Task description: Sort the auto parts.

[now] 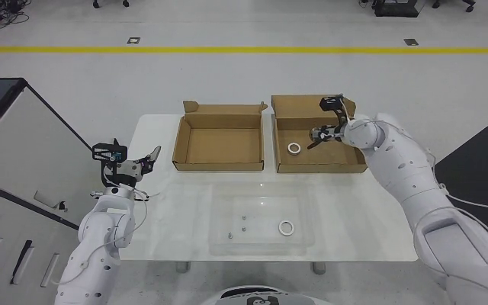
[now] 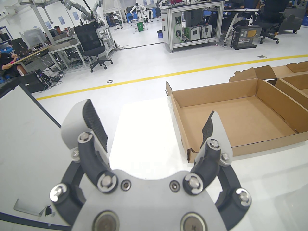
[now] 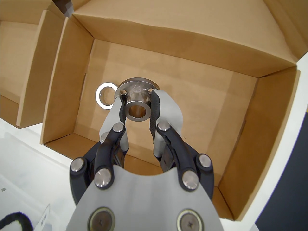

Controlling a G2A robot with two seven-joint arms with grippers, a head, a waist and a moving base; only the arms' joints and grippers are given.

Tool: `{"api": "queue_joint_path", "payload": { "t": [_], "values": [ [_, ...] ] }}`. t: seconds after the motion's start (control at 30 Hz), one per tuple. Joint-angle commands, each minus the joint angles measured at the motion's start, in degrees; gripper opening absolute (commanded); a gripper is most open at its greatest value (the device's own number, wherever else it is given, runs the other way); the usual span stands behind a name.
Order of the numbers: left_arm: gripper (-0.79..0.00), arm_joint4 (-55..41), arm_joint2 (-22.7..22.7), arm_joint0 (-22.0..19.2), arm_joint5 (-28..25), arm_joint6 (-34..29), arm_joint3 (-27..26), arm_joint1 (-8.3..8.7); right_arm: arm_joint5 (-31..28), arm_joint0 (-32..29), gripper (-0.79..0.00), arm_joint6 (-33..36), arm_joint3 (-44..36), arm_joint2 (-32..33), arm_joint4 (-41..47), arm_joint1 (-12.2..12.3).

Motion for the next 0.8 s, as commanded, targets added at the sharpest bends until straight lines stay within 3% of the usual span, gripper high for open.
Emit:
{"api": "queue_joint_path", "payload": {
  "t": [0.0,0.77],
  "values": [
    [0.0,0.0,0.0,0.0,0.0,0.0,0.0,0.0,-0.1,0.5,-0.785,-0.2,1.6,-0.7,-0.1,-0.4],
    [0.0,0.0,0.0,0.0,0.0,0.0,0.0,0.0,-1.6,5.3,-0.785,-3.4,15.9,-7.1,-2.2,-6.1]
  ]
}}
